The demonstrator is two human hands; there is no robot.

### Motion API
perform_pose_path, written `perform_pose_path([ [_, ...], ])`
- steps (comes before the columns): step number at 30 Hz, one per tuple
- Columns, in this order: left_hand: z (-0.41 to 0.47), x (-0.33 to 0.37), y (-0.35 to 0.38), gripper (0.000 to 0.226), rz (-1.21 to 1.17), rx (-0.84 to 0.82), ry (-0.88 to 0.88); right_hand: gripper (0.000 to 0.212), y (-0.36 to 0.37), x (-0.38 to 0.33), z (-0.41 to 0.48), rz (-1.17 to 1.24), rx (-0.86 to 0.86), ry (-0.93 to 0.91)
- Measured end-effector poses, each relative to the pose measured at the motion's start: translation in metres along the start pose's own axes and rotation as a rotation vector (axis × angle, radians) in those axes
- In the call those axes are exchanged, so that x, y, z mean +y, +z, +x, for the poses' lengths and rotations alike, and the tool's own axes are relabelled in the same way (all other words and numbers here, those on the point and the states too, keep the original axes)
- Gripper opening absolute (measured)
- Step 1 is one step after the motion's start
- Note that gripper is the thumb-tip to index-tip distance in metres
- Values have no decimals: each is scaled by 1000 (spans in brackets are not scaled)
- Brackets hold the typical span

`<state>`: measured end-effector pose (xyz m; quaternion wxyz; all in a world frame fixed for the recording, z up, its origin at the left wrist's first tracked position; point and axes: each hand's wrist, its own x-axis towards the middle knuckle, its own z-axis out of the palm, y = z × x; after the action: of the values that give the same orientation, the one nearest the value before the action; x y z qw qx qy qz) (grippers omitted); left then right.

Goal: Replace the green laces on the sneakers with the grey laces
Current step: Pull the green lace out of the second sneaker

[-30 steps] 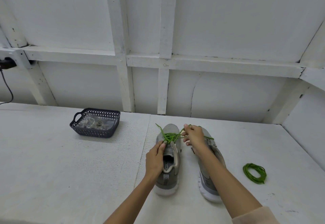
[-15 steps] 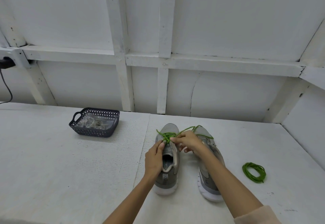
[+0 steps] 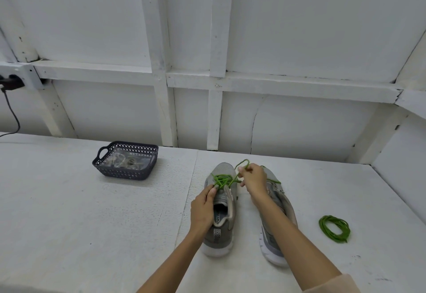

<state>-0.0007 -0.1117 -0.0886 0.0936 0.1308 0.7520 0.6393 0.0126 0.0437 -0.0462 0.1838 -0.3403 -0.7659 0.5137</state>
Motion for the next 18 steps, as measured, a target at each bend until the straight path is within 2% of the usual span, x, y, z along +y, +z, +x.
perform_pose_path([
  [1,1,-1,0,18,-1,1,-3,21,-1,-1,0,54,48,7],
  [2,1,-2,1,17,0,2,-5,22,-2,-2,0,77,25,14],
  [6,3,-6,1,22,-4,14,-6,27,-8,1,-2,-115,-351,48],
  [8,3,-6,2,21,-6,10,-6,25,-4,5,0,-127,-284,30],
  [10,3,-7,2,21,-8,6,-6,31,2,9,3,-56,-57,4],
  [11,3,-7,1,20,-8,9,-10,32,3,9,3,-26,-2,4],
  [12,3,-7,1,19,-12,11,-13,32,4,8,1,-17,-18,9],
  [16,3,-5,1,19,-19,7,-12,30,7,9,-5,-121,-280,38],
  [18,3,-6,1,20,-12,7,-20,26,8,9,-5,-89,-207,30],
])
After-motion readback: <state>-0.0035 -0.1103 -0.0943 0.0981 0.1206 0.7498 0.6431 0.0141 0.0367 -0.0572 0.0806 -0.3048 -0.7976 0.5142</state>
